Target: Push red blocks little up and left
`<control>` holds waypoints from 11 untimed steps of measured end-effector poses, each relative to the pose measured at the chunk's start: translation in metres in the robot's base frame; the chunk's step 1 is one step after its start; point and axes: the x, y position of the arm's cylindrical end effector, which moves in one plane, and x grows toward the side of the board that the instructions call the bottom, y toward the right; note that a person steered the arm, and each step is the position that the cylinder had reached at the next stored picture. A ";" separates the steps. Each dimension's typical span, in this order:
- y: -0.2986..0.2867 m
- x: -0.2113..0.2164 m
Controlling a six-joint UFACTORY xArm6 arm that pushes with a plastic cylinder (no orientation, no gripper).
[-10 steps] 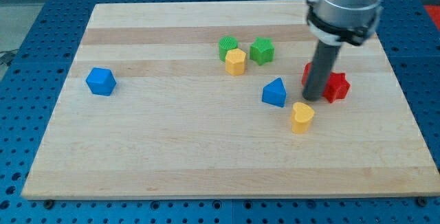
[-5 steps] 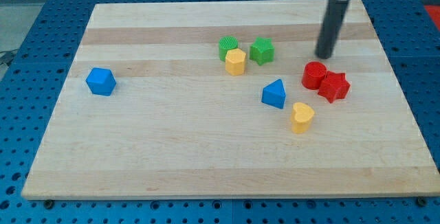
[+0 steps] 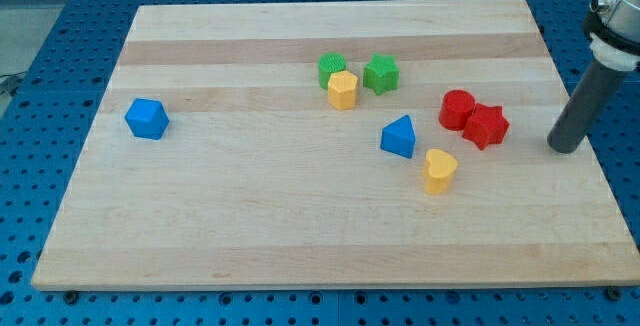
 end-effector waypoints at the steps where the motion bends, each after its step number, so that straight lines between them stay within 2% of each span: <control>1: -0.011 -0.001; 2: -0.057 -0.004; 3: -0.065 -0.001; 4: -0.098 -0.024; 6: -0.203 -0.137; 7: -0.213 -0.143; 9: -0.195 -0.135; 11: -0.166 -0.092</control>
